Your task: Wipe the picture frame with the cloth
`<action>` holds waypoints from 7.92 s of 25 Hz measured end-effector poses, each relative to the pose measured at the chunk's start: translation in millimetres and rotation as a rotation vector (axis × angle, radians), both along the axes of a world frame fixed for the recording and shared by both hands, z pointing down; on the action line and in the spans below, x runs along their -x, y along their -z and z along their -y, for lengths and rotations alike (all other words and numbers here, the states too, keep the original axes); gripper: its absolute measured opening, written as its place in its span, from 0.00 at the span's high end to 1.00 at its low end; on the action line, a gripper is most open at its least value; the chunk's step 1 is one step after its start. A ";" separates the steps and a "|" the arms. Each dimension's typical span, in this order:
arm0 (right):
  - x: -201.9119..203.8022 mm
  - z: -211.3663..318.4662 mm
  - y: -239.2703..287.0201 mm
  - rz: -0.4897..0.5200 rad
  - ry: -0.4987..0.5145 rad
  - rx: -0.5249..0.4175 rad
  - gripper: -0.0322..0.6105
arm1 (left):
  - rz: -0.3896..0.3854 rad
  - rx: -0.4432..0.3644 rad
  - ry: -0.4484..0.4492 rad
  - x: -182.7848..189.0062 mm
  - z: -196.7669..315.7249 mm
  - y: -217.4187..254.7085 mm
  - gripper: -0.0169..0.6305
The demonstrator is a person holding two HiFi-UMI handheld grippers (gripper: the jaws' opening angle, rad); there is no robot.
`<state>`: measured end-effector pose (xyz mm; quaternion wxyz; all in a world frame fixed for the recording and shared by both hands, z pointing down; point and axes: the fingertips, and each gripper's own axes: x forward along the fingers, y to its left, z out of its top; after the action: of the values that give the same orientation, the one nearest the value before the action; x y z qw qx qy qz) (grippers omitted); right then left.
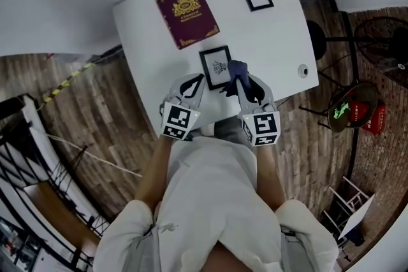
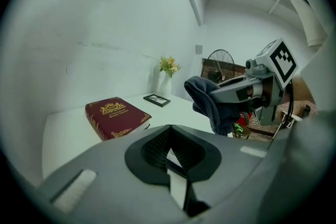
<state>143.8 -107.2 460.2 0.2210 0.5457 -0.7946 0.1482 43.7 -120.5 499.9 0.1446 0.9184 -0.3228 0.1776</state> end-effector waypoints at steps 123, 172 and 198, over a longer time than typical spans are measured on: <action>52.7 28.5 -149.1 -0.247 0.312 0.280 0.84 | 0.169 0.164 0.047 -28.2 8.1 -111.1 0.94; 62.3 -13.6 -147.7 -0.155 0.269 0.297 0.84 | 0.167 0.151 0.013 -29.5 6.3 -112.4 0.94; -16.0 -10.7 -145.4 -0.344 0.113 0.269 0.84 | 0.189 0.152 -0.011 -26.8 6.1 -116.2 0.94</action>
<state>159.8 -96.4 605.6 0.4320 0.4833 -0.7475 0.1452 70.5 -126.6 616.1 0.1818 0.8857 -0.3153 0.2882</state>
